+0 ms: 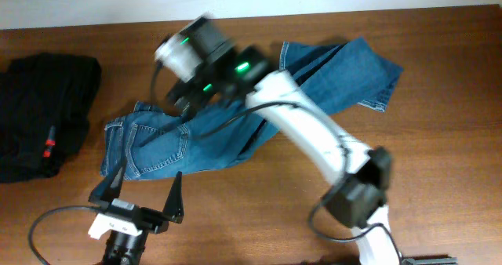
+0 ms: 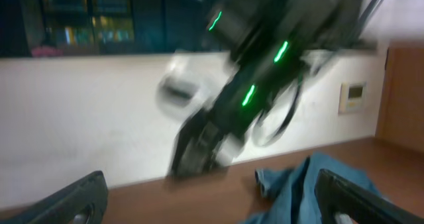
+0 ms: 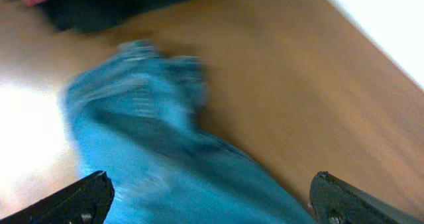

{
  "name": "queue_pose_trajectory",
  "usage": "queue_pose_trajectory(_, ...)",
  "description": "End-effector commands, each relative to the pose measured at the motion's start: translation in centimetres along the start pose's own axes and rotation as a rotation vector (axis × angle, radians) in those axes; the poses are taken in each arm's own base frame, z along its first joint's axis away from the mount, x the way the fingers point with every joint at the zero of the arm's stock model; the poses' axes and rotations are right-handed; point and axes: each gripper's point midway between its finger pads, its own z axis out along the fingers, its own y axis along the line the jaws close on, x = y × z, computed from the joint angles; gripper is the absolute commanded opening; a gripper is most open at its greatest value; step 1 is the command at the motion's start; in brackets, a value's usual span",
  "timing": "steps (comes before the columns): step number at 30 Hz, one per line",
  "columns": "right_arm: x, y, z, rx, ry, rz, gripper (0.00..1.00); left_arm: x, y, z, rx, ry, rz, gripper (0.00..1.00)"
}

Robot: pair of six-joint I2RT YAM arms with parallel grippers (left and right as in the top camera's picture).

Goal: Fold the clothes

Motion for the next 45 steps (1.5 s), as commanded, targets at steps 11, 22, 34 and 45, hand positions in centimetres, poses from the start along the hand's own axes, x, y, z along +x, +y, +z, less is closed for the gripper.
queue_pose_trajectory(11, 12.1, -22.6, -12.4, 0.511, 0.094, 0.825, 0.87, 9.5, 2.8, 5.4, -0.099, 0.457, -0.214, 0.99)
queue_pose_trajectory(22, 18.4, -27.4, -8.7, 0.549, 0.201, 0.985, 0.85, 11.4, 2.7, 7.8, -0.067, 0.582, -0.257, 1.0)
queue_pose_trajectory(34, 21.9, -29.2, -3.4, 0.555, 0.248, 1.082, 0.85, 11.9, 2.6, 7.5, -0.071, 0.607, -0.262, 0.99)
queue_pose_trajectory(45, 22.2, -30.1, -1.8, 0.568, 0.212, 1.15, 0.85, 12.6, 2.5, 7.0, -0.074, 0.642, -0.271, 0.99)
